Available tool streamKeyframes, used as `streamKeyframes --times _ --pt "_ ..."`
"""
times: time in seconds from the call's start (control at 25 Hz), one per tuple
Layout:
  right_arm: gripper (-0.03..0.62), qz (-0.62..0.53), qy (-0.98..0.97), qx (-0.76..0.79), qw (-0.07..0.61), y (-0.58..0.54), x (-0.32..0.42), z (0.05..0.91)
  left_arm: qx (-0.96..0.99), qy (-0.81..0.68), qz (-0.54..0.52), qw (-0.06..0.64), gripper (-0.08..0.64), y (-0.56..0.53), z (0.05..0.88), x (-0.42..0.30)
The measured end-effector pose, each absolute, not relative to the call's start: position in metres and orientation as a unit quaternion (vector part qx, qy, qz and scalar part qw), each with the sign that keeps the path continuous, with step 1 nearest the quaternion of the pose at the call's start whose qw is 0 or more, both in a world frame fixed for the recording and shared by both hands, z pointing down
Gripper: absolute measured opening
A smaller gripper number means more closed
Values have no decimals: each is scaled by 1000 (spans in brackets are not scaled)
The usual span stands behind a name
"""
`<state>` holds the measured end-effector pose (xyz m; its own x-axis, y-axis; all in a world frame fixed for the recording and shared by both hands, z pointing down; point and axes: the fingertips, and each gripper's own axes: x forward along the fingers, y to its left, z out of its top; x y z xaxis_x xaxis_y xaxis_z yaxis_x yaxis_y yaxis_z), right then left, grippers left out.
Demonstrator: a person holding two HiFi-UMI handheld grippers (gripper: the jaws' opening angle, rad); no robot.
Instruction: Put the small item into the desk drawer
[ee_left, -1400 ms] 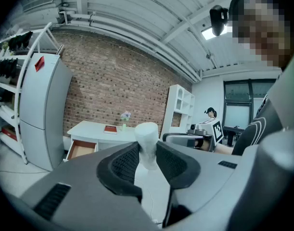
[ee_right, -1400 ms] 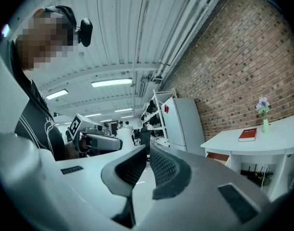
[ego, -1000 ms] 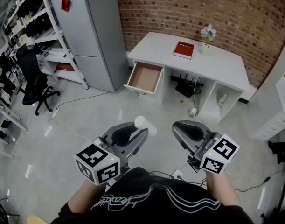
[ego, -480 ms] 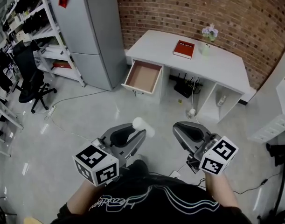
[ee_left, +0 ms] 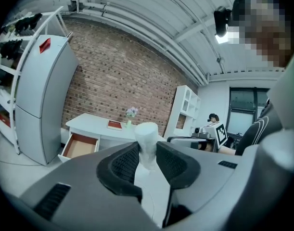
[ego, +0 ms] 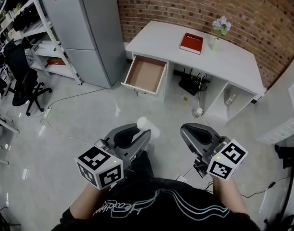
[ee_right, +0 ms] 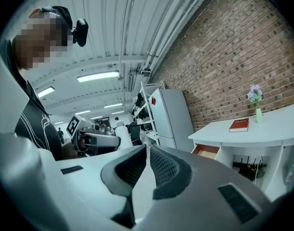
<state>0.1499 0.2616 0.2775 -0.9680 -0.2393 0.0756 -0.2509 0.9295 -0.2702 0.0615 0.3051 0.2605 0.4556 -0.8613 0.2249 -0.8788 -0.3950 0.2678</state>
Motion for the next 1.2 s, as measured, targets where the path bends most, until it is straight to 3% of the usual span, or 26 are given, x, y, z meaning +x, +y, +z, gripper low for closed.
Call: streamKeyframes --times 0.8,1.2 --pt "54 247 -944 215 49 -99 -35 339 850 -442 106 265 127 -74 336 -133" --pt "54 278 -927 241 79 -153 -60 369 843 -434 145 283 127 -157 382 -166"
